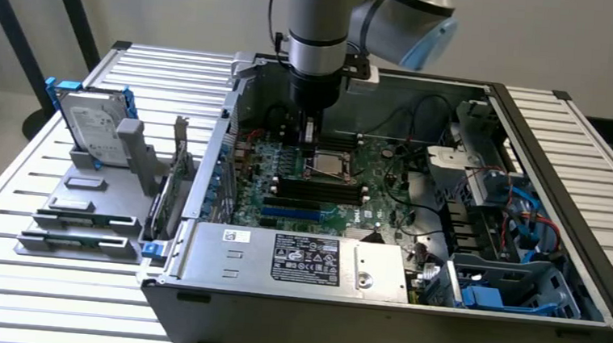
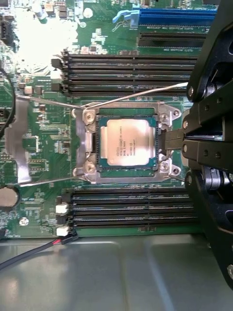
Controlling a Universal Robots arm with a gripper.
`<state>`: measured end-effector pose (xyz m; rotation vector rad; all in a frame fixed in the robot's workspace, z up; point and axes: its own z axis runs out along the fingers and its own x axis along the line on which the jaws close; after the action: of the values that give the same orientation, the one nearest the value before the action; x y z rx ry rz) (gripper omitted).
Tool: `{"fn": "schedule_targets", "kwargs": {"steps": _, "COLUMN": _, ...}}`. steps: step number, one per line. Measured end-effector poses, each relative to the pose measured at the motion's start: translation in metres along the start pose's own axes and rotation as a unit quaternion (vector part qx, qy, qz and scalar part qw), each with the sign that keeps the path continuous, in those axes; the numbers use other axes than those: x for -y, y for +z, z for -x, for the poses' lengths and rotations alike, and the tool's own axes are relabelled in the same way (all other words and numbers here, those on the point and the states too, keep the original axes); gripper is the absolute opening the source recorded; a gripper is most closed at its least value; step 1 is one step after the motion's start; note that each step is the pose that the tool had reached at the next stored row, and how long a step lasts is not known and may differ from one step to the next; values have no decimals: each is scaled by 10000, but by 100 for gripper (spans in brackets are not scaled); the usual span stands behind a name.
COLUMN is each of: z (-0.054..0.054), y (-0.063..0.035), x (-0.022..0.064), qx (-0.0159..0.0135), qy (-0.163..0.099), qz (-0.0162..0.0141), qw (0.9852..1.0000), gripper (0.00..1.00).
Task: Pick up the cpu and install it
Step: 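Close the cpu cover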
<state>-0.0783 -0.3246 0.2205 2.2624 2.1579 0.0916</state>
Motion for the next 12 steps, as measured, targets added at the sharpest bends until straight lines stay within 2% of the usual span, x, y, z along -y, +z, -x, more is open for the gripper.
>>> {"fn": "schedule_targets", "kwargs": {"steps": 3, "z": -8, "y": -48, "x": -140, "qx": -14, "qy": 1, "qz": -10, "qw": 10000, "gripper": 11}}
{"fn": "schedule_targets", "kwargs": {"steps": 12, "z": -36, "y": -305, "x": -564, "qx": -31, "qy": 4, "qz": -58, "qw": 10000, "gripper": 11}}
